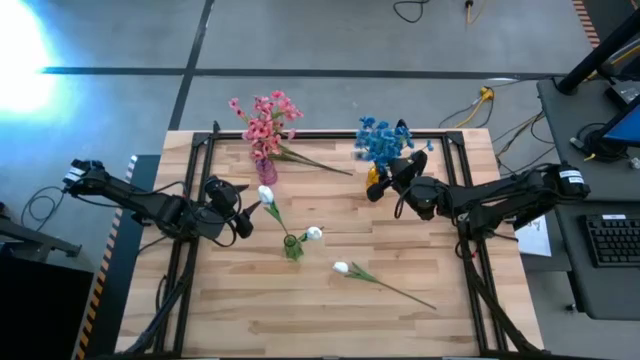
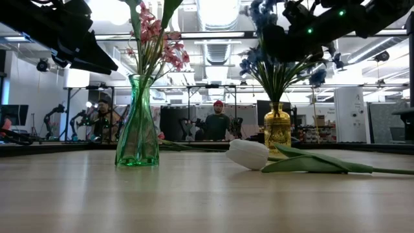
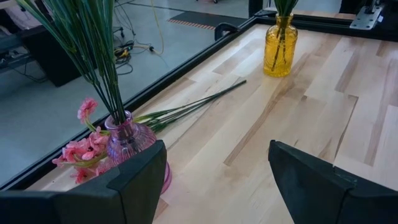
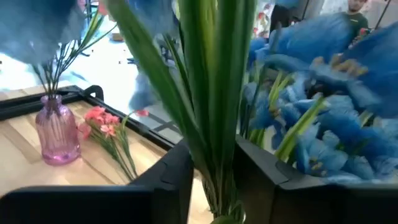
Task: Sort flowers into vase by color
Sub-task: Put the blue flower into the yellow vase
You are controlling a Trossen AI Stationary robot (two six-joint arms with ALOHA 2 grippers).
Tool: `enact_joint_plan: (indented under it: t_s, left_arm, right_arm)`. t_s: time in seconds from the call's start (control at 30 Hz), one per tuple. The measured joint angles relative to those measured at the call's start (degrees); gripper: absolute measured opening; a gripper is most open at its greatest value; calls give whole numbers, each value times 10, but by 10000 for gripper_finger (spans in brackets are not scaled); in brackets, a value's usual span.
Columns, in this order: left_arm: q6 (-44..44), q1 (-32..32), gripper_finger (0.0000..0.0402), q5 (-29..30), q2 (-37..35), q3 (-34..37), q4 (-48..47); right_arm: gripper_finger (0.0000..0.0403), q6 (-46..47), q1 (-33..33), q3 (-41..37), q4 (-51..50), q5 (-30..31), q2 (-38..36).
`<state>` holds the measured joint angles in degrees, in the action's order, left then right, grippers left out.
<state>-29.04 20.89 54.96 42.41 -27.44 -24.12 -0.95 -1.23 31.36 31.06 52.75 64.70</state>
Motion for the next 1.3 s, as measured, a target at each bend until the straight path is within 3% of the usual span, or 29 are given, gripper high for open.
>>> enact_joint_plan:
  t_s: [0.23, 0.43, 0.67, 0.93, 1.3]
  left_arm:
    - [0, 0, 268, 0, 0, 0, -3]
    - [0, 0, 268, 0, 0, 0, -3]
    - [0, 0, 268, 0, 0, 0, -2]
    - [0, 0, 268, 0, 0, 0, -2]
    - [0, 0, 268, 0, 0, 2, -2]
  right_arm:
    - [157, 4, 2, 2, -5, -2, -19]
    - [169, -4, 2, 2, -5, -6, -38]
    - [128, -10, 2, 2, -5, -9, -51]
    - [20, -13, 2, 3, -6, -9, -54]
    - [14, 4, 1, 3, -29, -2, -54]
